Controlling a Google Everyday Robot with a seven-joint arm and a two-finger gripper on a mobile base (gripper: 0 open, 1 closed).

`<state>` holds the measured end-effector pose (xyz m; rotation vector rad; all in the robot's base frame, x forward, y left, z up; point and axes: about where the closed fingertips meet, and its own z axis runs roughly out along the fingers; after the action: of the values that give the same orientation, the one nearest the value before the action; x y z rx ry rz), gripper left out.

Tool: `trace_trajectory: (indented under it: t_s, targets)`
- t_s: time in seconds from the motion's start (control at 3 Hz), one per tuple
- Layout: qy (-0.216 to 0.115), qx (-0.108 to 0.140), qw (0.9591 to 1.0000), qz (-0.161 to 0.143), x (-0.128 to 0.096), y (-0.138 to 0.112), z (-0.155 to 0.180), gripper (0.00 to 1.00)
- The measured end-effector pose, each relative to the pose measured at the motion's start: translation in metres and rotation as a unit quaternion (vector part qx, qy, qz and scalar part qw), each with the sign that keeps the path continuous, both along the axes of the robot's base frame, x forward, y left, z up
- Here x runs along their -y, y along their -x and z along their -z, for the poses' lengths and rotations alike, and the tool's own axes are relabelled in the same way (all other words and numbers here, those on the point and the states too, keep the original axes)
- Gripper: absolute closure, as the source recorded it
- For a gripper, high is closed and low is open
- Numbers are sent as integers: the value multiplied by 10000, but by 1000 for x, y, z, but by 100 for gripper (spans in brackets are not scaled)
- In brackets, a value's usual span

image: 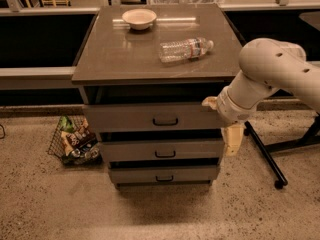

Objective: Open top drawer

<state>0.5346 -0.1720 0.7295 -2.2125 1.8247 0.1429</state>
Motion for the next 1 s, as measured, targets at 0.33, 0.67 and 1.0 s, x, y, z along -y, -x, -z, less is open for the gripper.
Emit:
trace_trajectory:
  t_s: [0.33, 0.67, 1.0]
  targets:
    - [-37, 103, 9999, 34, 17, -27, 24, 0]
    - [-27, 211, 9998, 5, 30, -56, 47, 0]
    - [-20, 423, 9991, -86, 36, -80, 55, 0]
